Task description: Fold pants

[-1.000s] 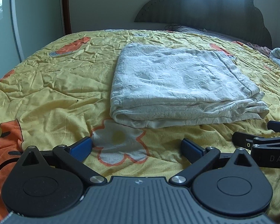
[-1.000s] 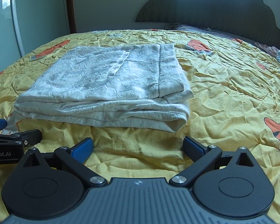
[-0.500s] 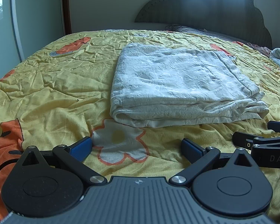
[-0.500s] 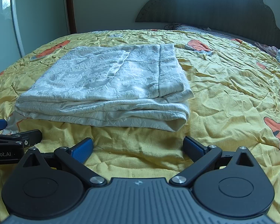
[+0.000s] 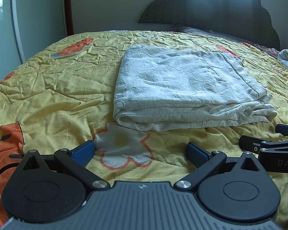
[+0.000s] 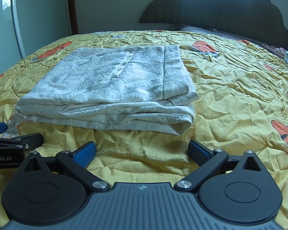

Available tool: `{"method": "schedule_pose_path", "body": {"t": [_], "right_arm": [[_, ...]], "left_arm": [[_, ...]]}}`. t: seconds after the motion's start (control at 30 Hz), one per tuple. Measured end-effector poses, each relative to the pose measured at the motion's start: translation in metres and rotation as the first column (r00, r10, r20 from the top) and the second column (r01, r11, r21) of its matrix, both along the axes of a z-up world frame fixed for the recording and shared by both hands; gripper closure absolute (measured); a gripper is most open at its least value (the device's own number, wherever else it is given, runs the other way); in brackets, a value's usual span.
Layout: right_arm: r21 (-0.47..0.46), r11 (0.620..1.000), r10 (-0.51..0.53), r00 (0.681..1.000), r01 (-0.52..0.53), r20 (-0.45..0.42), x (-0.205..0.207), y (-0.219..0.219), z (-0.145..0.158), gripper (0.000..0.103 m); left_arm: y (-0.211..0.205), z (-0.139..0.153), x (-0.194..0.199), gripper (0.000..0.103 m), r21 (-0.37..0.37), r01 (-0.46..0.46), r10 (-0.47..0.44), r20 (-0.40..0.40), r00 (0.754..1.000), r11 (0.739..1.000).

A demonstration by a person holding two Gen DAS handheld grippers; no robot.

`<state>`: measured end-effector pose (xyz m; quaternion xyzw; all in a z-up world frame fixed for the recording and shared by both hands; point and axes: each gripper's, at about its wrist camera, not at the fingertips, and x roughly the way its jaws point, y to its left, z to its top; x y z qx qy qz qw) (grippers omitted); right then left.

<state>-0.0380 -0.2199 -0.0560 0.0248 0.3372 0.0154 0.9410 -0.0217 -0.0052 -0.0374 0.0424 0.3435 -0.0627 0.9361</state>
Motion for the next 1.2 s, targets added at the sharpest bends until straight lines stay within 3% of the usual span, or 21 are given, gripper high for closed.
{"method": "schedule_pose_path", "body": {"t": [1.2], "right_arm": [[-0.004, 0.999, 0.039, 0.999, -0.039, 0.026, -0.0016, -0.0027, -0.0016, 0.000]], "left_arm": [[0.0007, 0.0002, 0.0001, 0.000, 0.001, 0.000, 0.000, 0.000, 1.000, 1.000]]}}
